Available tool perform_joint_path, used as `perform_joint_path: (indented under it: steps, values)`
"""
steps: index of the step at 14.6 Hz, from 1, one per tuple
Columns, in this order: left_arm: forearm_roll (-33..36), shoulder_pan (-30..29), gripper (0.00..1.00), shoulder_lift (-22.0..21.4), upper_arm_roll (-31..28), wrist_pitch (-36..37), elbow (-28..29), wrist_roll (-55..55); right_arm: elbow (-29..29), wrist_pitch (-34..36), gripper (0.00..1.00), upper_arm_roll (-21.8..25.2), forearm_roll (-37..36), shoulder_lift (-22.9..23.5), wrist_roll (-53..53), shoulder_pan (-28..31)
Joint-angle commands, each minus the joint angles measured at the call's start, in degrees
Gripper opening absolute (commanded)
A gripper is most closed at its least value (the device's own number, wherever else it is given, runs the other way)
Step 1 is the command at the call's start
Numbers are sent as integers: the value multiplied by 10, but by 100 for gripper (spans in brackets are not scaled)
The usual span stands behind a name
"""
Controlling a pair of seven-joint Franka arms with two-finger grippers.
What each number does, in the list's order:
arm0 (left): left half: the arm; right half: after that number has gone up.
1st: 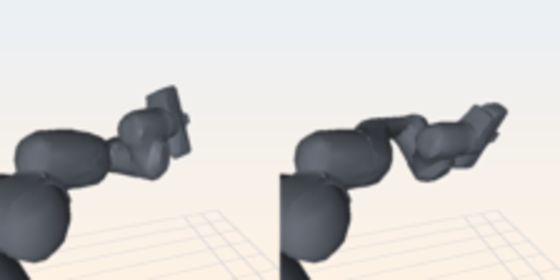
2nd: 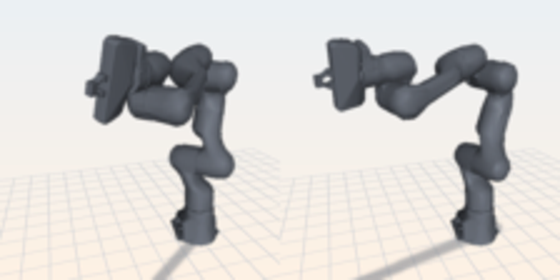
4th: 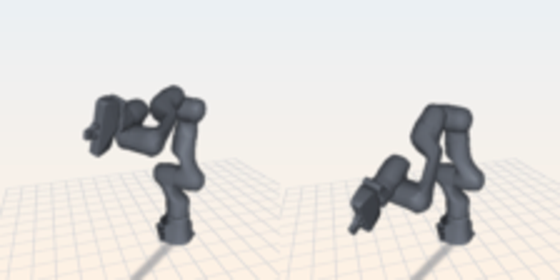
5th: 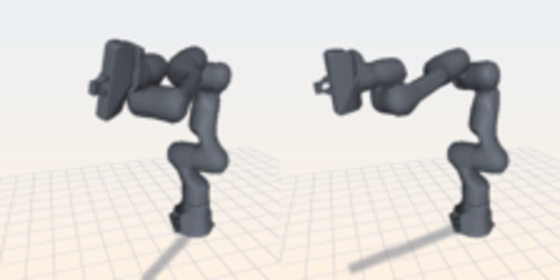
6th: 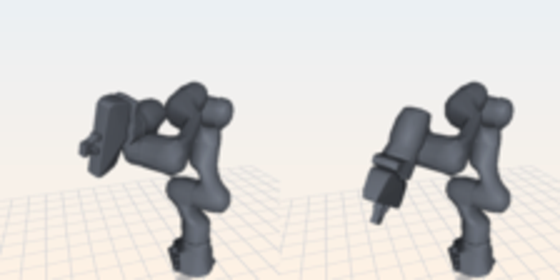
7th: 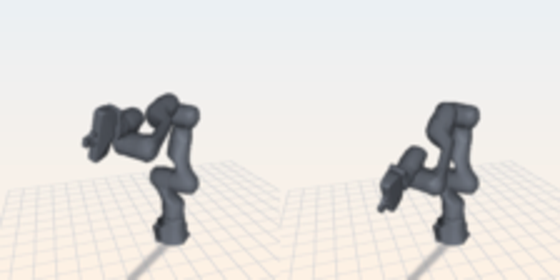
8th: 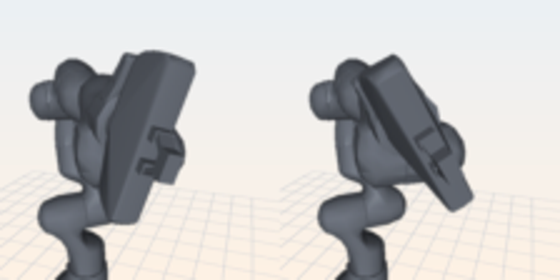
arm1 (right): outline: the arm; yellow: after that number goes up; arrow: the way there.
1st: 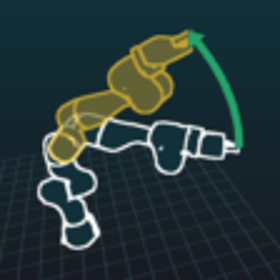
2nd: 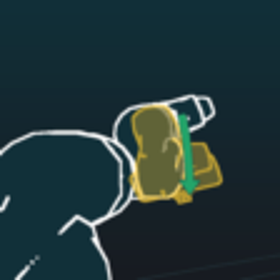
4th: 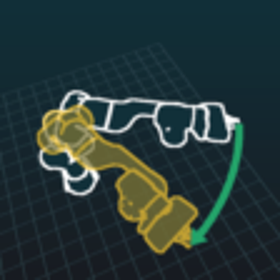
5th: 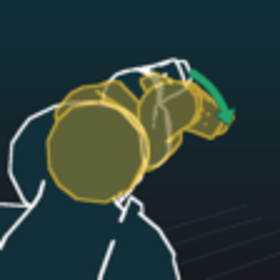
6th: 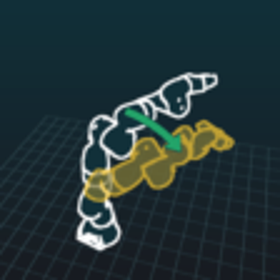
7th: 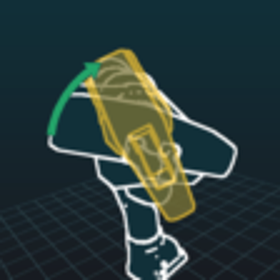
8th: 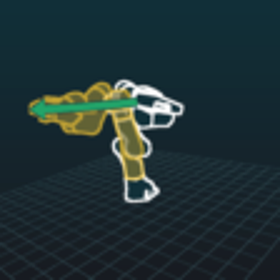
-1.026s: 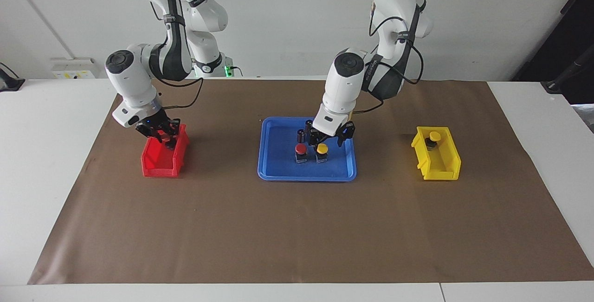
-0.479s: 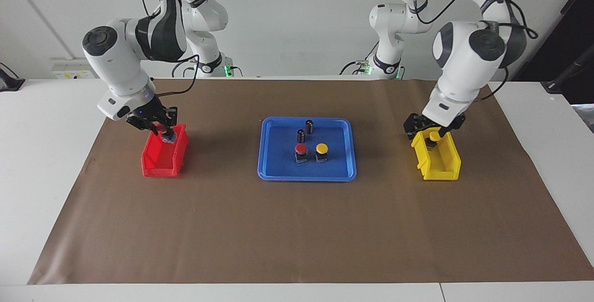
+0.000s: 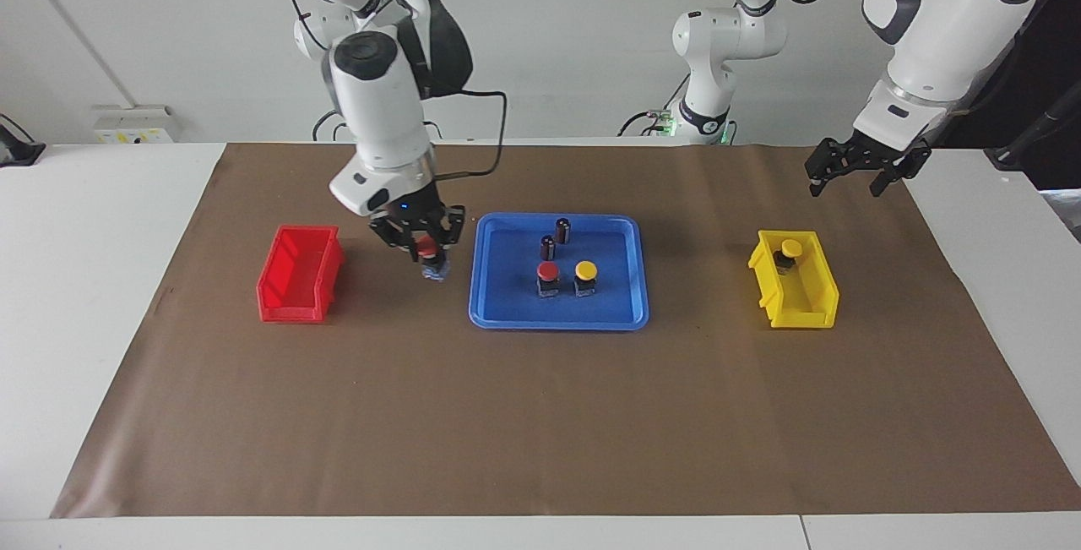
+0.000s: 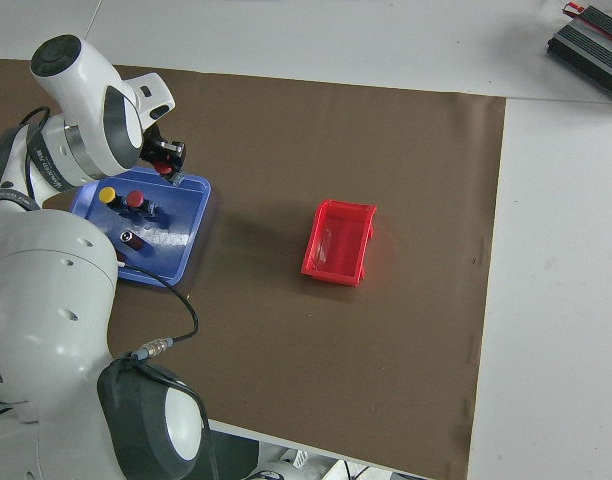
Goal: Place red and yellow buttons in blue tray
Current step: 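Place the second red button in the tray while the left gripper grasps yellow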
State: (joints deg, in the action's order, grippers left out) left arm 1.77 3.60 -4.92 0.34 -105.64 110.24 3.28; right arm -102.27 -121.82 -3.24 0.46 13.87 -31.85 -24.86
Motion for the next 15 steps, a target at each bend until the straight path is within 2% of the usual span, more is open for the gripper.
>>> perform_joint_path:
  steps: [1,2,3,5,9,12,13,14,15]
  values:
    - [1,-18,83,-4,6,-91,93,11,-24,-26,19,4,3,7,0,11]
    - [1,-27,72,6,6,-101,100,14,-41,-41,19,4,4,5,0,12]
    - [1,-37,69,14,7,-114,103,15,-52,-60,19,4,4,7,0,10]
    - [0,-38,68,17,6,-140,123,20,-85,-108,19,3,4,12,1,7]
    - [0,-37,65,18,7,-185,162,16,-87,-114,19,3,5,26,-5,-13]
    - [0,-37,66,25,7,-208,179,14,-91,-105,23,3,5,25,-6,-14]
    - [0,-38,66,25,7,-213,183,14,-95,-104,30,3,5,25,-4,-13]
    - [-1,-39,67,25,7,-214,188,11,-95,-103,50,3,5,25,1,-10]
    - [-4,-39,67,25,7,-214,190,7,-93,-103,74,3,5,25,6,-9]
